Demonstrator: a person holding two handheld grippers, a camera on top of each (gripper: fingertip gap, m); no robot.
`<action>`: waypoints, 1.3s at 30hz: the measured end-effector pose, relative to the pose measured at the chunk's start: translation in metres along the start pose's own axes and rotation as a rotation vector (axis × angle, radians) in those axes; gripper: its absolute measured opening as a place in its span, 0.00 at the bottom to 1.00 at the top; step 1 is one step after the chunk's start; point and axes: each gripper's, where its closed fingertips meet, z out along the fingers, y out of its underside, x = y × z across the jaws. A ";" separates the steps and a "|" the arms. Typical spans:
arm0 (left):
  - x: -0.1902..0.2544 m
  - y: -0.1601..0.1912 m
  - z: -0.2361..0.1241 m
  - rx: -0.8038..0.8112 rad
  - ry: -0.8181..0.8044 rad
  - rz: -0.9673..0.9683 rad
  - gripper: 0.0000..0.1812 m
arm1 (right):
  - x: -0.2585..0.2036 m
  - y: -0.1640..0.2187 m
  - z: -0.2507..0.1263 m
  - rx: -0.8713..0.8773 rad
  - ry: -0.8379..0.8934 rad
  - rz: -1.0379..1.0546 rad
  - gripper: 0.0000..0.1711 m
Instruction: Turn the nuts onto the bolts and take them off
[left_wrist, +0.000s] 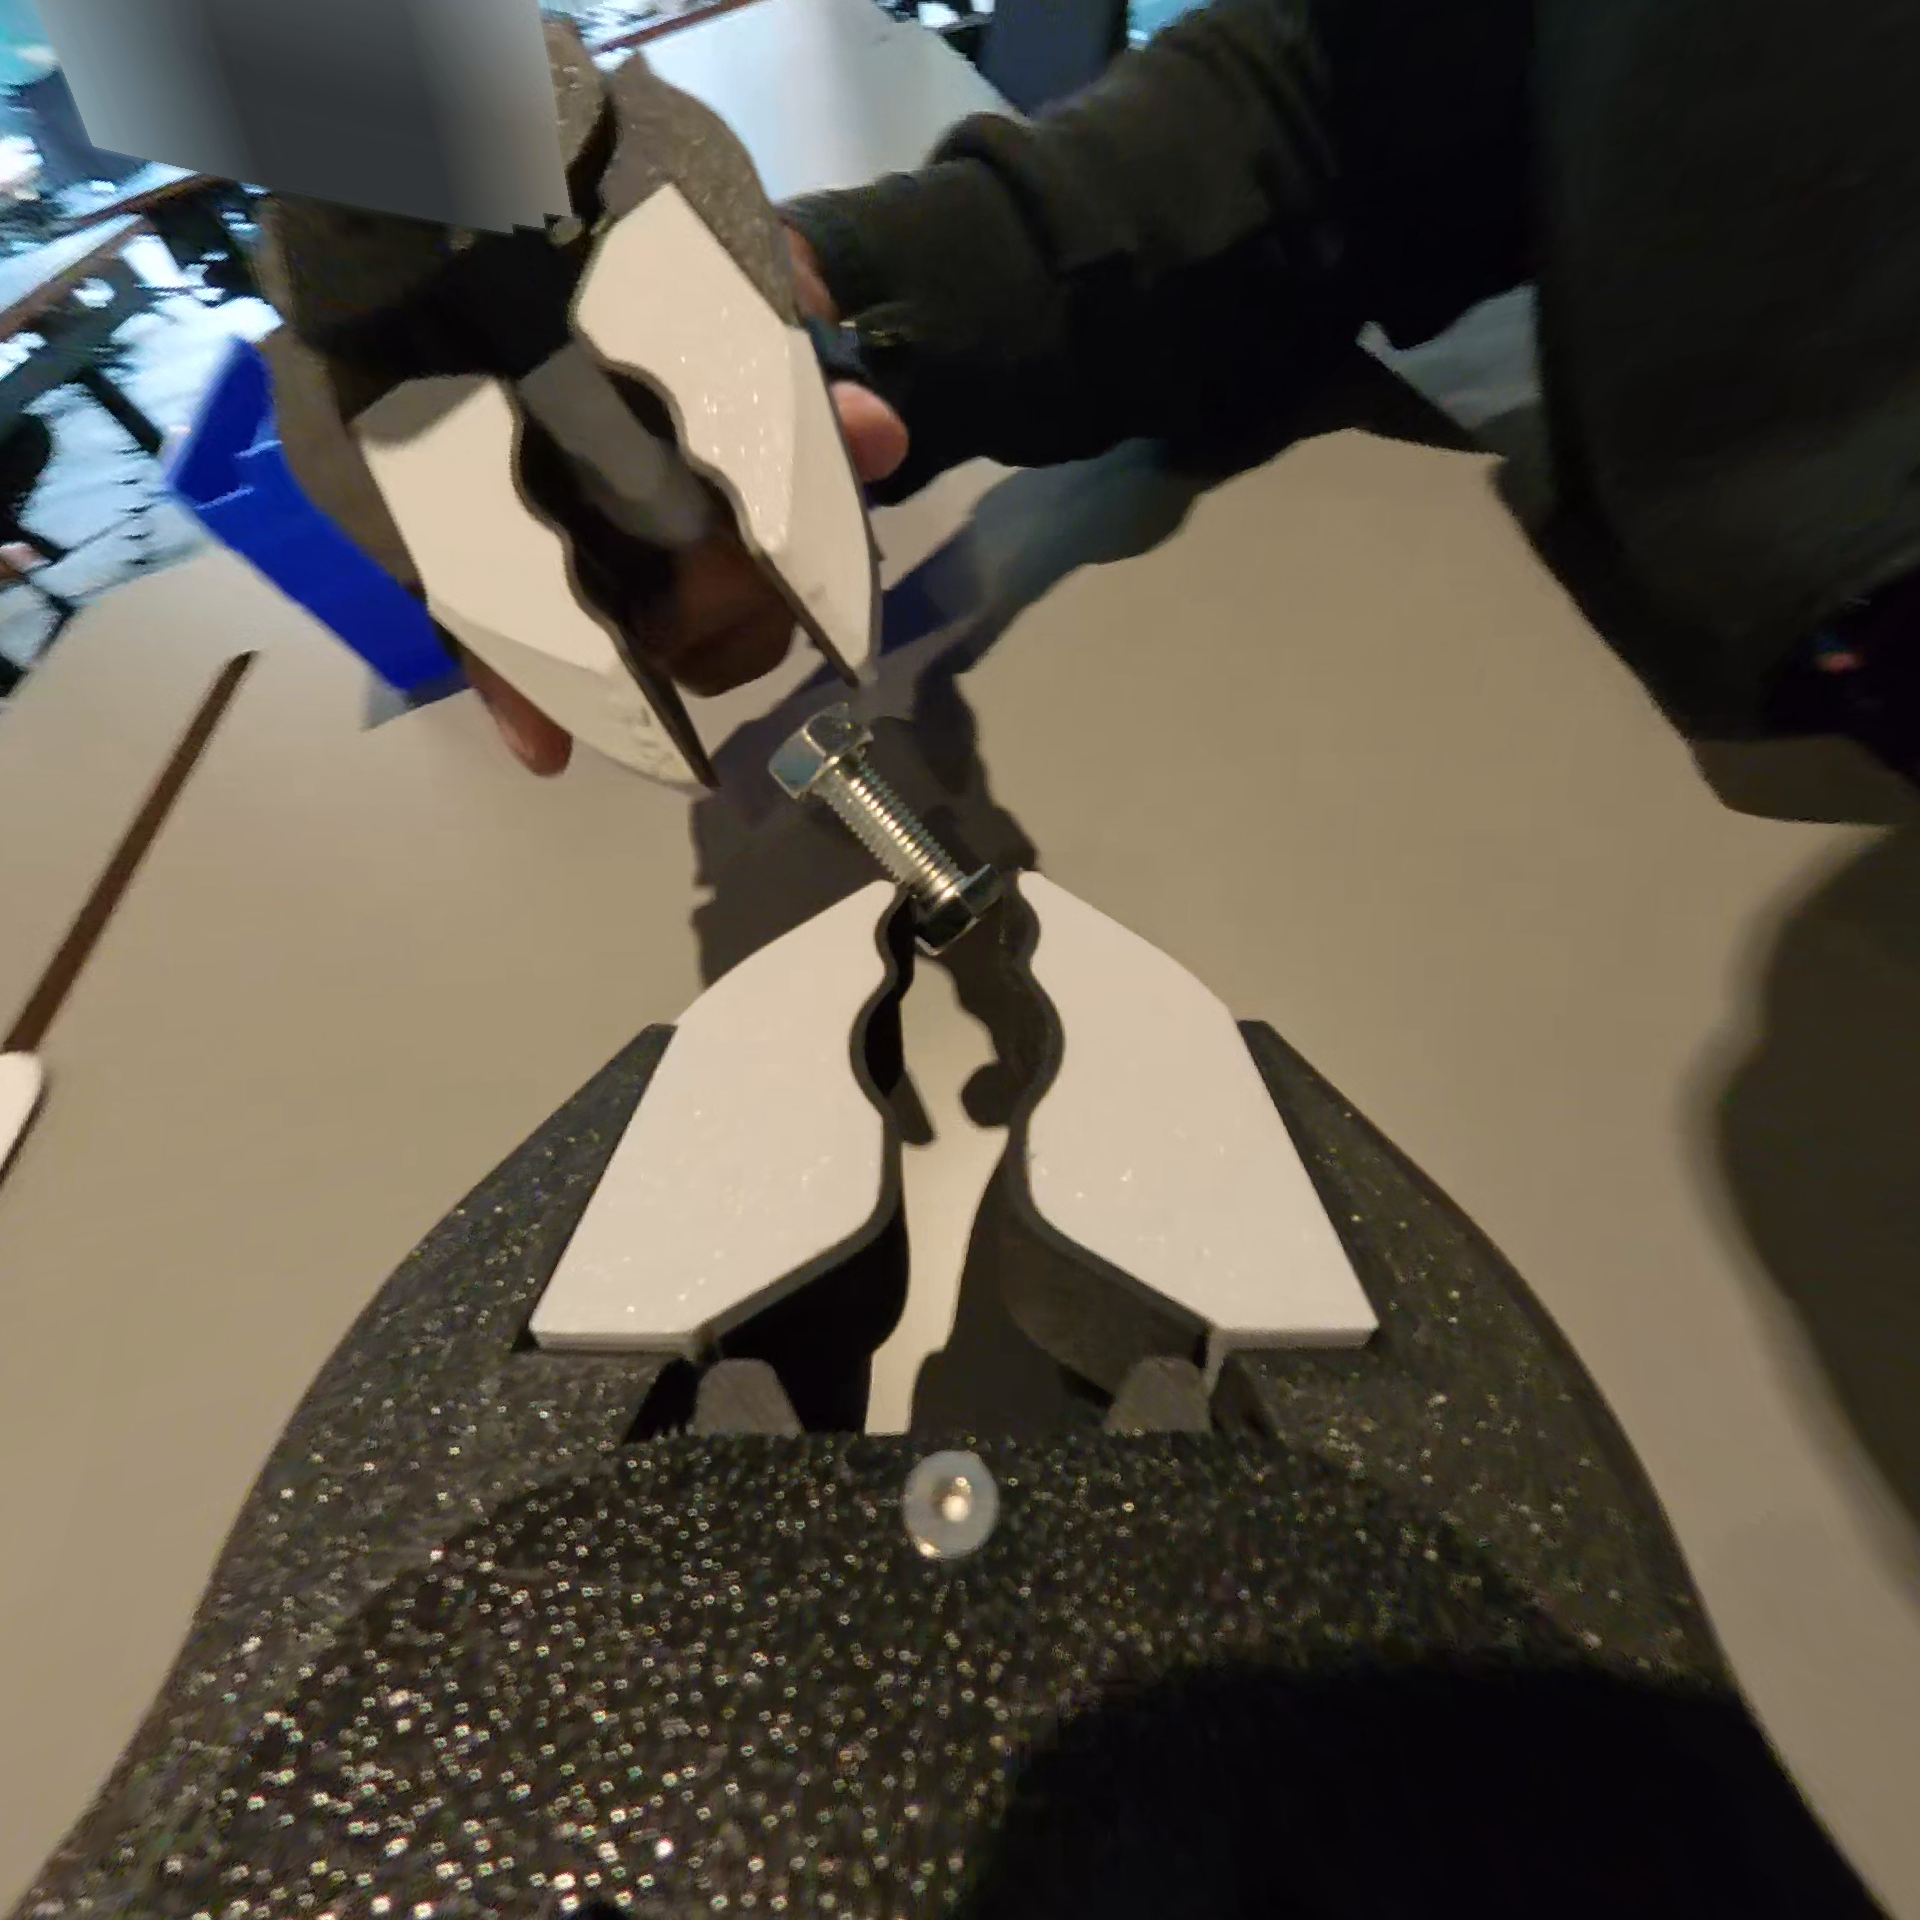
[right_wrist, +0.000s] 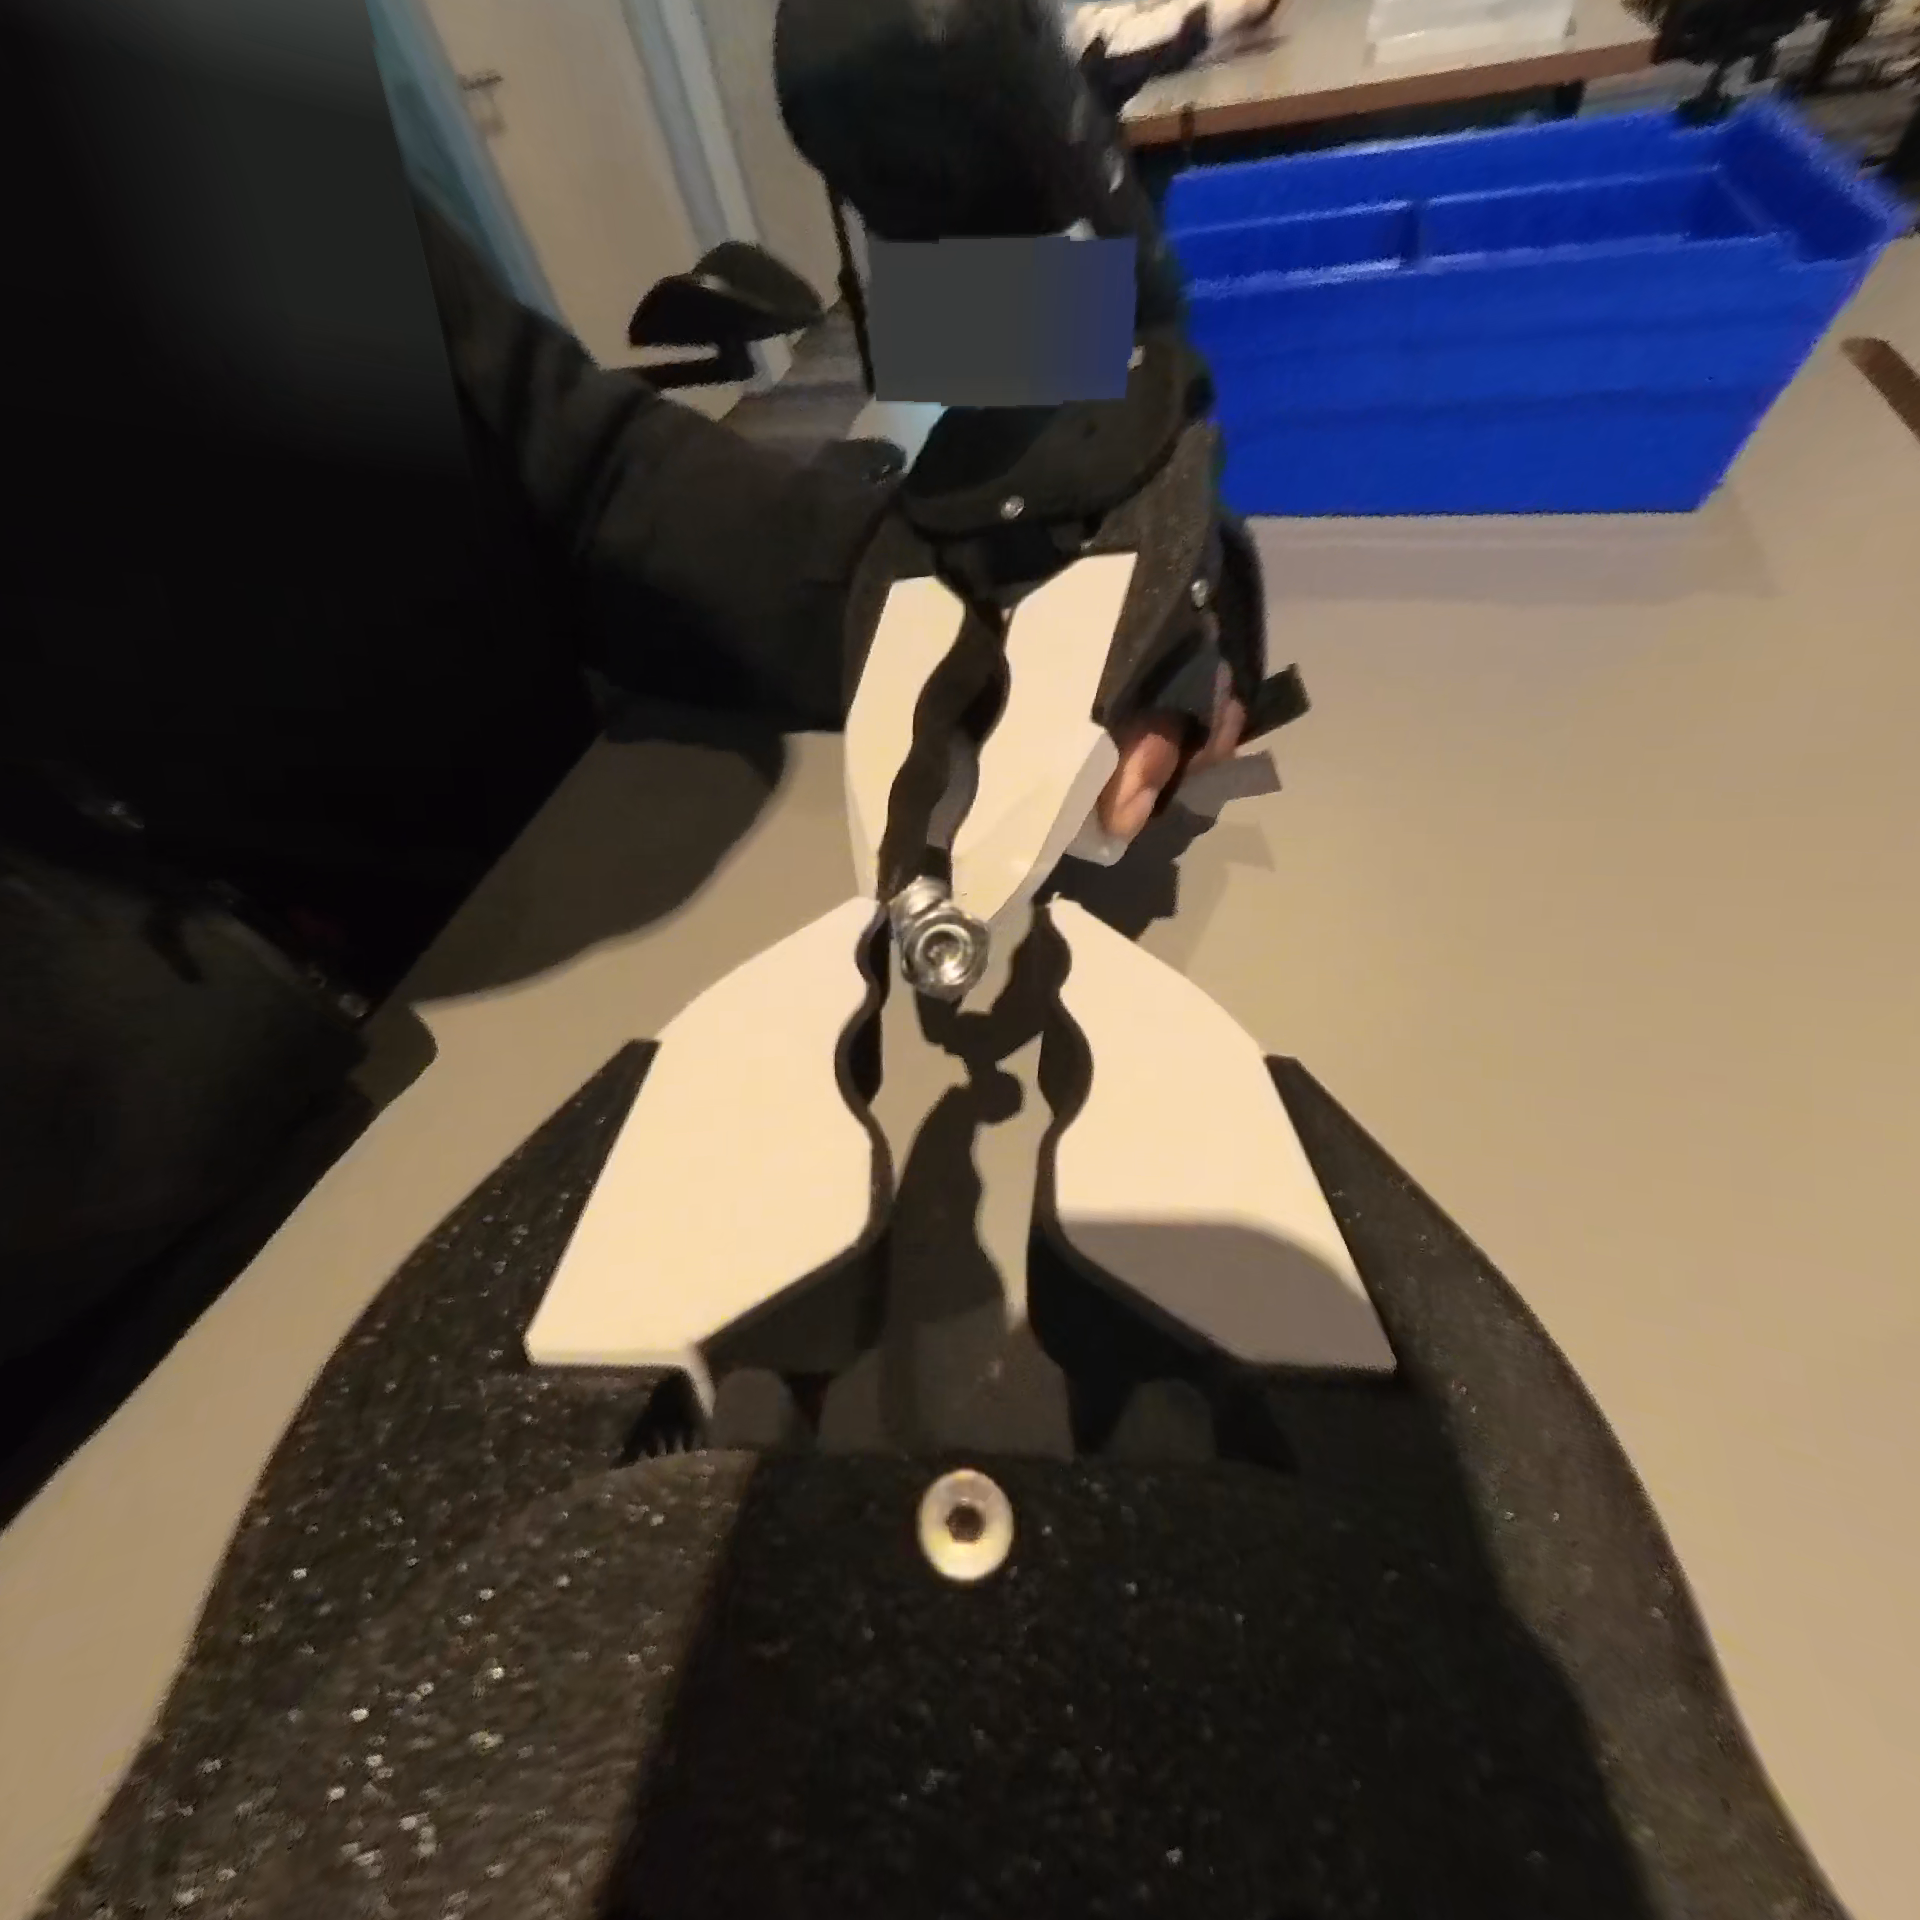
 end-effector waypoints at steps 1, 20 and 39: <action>0.004 0.000 0.001 -0.002 0.018 0.004 0.08 | -0.004 0.004 0.002 -0.024 -0.018 -0.008 0.15; -0.025 0.017 -0.002 -0.197 -0.286 0.164 0.09 | 0.021 0.007 0.010 0.157 0.076 0.306 0.26; 0.059 -0.061 0.000 0.081 0.166 0.124 0.09 | -0.090 -0.027 0.001 0.060 0.134 -0.100 0.23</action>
